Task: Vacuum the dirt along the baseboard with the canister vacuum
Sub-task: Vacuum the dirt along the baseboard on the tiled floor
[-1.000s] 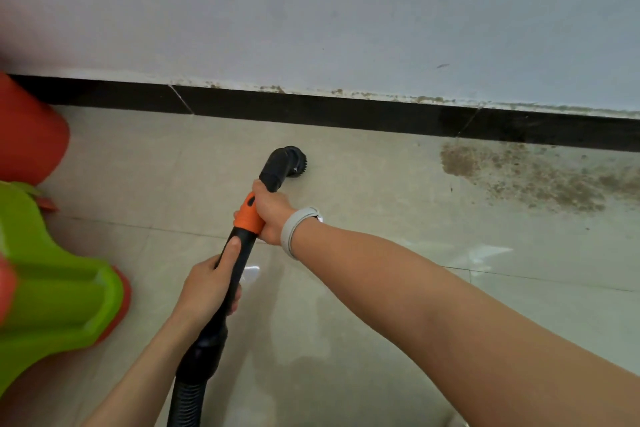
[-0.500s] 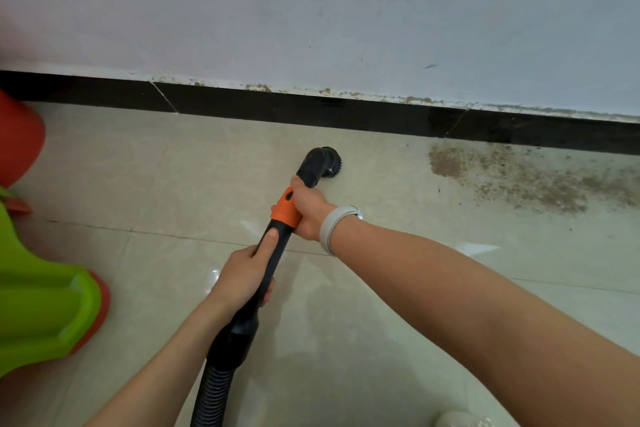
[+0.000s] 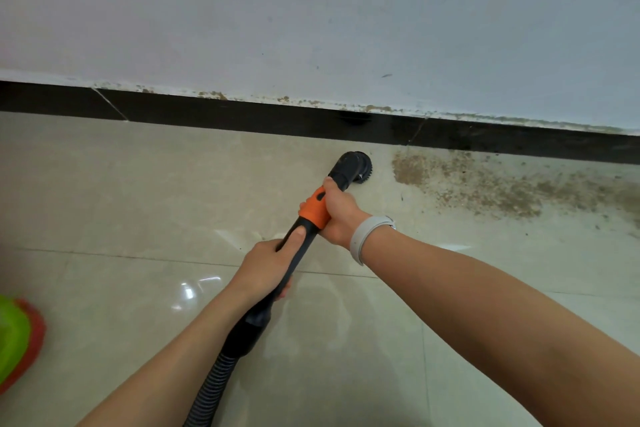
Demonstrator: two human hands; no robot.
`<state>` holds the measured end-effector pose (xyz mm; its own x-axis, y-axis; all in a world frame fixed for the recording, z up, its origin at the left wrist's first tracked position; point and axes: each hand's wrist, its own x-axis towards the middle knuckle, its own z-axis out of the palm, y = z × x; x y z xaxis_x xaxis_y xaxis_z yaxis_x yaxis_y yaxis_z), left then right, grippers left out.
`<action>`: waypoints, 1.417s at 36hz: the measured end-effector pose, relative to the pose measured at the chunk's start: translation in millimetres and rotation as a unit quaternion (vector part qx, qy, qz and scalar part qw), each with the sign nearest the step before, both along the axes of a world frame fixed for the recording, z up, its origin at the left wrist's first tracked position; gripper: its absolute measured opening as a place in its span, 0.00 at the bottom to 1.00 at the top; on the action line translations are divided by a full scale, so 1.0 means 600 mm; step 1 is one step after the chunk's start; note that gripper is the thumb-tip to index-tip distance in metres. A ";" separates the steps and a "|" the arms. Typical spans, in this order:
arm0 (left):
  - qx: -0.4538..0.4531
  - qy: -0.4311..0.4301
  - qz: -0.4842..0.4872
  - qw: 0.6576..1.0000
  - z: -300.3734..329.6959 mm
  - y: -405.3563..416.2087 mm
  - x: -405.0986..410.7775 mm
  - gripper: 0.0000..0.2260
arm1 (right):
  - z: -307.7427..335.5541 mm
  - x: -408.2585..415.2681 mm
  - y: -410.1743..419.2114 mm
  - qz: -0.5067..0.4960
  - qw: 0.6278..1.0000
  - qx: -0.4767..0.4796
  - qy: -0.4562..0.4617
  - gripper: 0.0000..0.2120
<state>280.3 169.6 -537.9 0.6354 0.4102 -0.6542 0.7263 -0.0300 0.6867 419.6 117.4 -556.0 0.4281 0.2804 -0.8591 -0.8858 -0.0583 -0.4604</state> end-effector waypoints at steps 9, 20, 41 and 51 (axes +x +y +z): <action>0.009 -0.002 -0.014 1.000 -0.007 0.000 0.076 0.23 | 0.007 0.068 -0.011 -0.023 1.000 0.007 -0.013 0.14; 0.037 -0.014 -0.050 0.998 -0.006 -0.017 0.059 0.22 | 0.001 0.049 -0.034 -0.048 0.999 0.020 -0.005 0.18; 0.057 0.046 0.099 0.992 0.015 0.031 -0.213 0.22 | -0.006 -0.209 0.088 0.129 0.990 0.056 0.028 0.12; 0.035 0.068 0.201 0.977 0.024 0.031 -0.329 0.23 | 0.005 -0.345 0.128 0.244 0.964 0.072 0.074 0.12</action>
<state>83.1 188.2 -523.5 0.3222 0.6559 -0.6826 0.7737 0.2331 0.5892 212.7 193.9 -553.3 0.0910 0.5376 -0.8383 -0.8258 -0.4298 -0.3652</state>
